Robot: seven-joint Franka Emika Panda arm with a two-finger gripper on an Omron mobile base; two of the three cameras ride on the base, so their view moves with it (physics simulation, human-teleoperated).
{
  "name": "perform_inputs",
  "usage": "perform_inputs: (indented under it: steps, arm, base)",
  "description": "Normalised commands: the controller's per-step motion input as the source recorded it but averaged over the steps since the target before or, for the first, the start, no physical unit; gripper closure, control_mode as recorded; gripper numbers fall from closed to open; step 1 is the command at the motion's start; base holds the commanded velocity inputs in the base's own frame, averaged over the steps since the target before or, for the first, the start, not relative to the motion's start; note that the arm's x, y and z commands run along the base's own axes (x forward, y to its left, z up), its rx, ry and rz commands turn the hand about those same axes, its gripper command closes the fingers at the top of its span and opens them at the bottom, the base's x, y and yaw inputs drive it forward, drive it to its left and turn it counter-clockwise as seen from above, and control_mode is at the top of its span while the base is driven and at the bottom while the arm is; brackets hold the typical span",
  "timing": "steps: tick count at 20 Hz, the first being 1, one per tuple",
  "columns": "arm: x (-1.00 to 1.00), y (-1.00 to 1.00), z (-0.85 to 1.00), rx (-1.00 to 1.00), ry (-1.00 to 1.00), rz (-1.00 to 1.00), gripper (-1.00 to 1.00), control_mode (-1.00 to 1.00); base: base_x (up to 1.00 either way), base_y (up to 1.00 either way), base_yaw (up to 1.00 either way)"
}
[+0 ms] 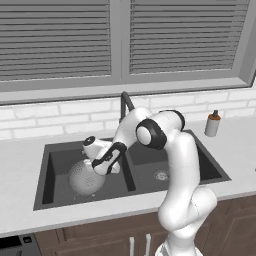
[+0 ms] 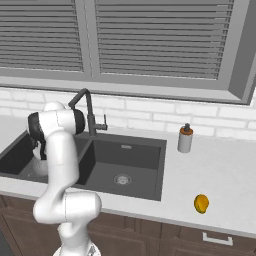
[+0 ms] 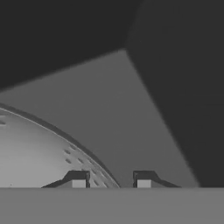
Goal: Put the colander in the sink, put the mango in the colander, and turn on the sink faucet and pour water over the colander.
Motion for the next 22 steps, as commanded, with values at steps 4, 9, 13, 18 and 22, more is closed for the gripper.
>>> perform_inputs:
  steps: [4,9,13,18,22]
  arm:
    - [0.0,0.01,0.0,0.0,0.0,-0.1,-1.0,-1.0]
    - [-0.08,0.01,0.09,0.0,-0.02,-0.01,-1.0,-1.0]
    - [-0.15,0.0,0.23,0.0,-0.02,0.0,-1.0,-1.0]
    - [-0.26,-0.01,0.34,0.0,-0.06,0.0,-1.0,-1.0]
    - [-0.52,-0.16,0.38,0.0,-0.06,0.0,-1.0,-1.0]
  base:
    - [0.0,0.0,0.0]
    - [0.0,0.0,0.0]
    - [0.0,0.0,0.0]
    - [0.0,0.0,0.0]
    - [0.0,0.0,0.0]
